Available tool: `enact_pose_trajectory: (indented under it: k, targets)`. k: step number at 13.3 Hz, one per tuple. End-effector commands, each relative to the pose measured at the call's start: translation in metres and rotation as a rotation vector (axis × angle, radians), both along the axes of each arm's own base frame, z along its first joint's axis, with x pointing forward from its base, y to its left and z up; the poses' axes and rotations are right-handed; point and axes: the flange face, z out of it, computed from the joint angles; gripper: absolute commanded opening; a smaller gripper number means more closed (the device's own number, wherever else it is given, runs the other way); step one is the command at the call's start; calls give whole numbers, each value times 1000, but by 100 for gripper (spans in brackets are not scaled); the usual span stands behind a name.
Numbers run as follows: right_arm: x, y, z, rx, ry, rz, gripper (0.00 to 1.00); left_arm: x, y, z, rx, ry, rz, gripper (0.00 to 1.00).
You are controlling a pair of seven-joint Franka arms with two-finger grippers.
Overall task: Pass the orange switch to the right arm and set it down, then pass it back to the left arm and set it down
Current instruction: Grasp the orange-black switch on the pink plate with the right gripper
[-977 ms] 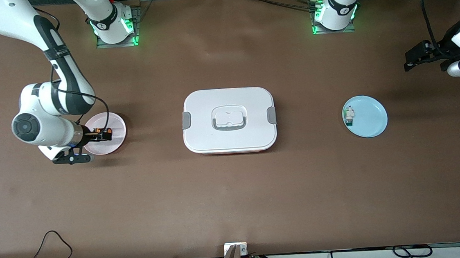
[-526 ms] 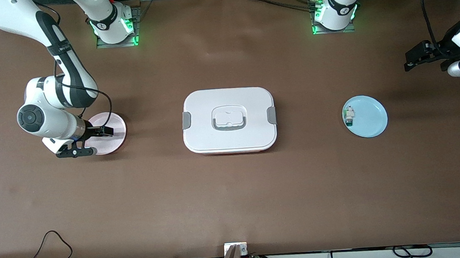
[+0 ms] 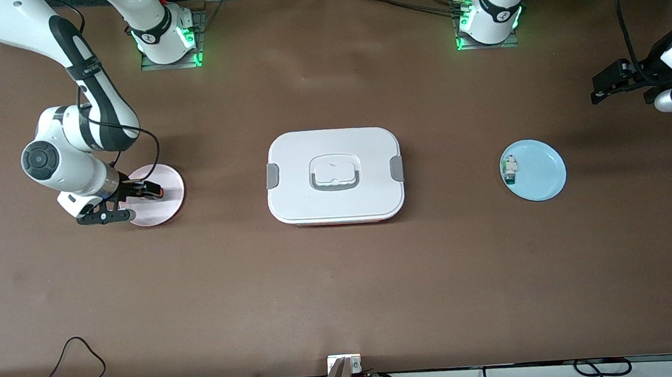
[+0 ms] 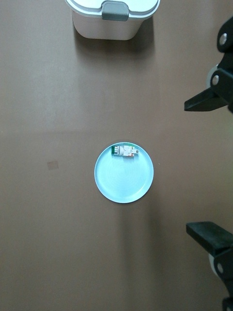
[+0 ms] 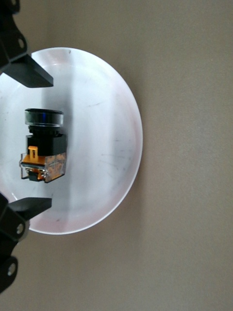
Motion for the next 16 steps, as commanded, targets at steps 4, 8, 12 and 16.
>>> enact_pose_trajectory:
  k: [4,8,12,16]
  targets:
    - [-13,-2,-3,34,1,3,100,2,2,6,-2,3,-11,100]
    - [-14,-3,-8,40,8,26,100,2,2,6,-2,3,-13,100]
    - [-16,-5,-24,46,18,28,100,2,2,6,-2,3,-13,100]
    - [-18,-7,-36,63,34,22,100,3,2,5,-2,5,-13,100]
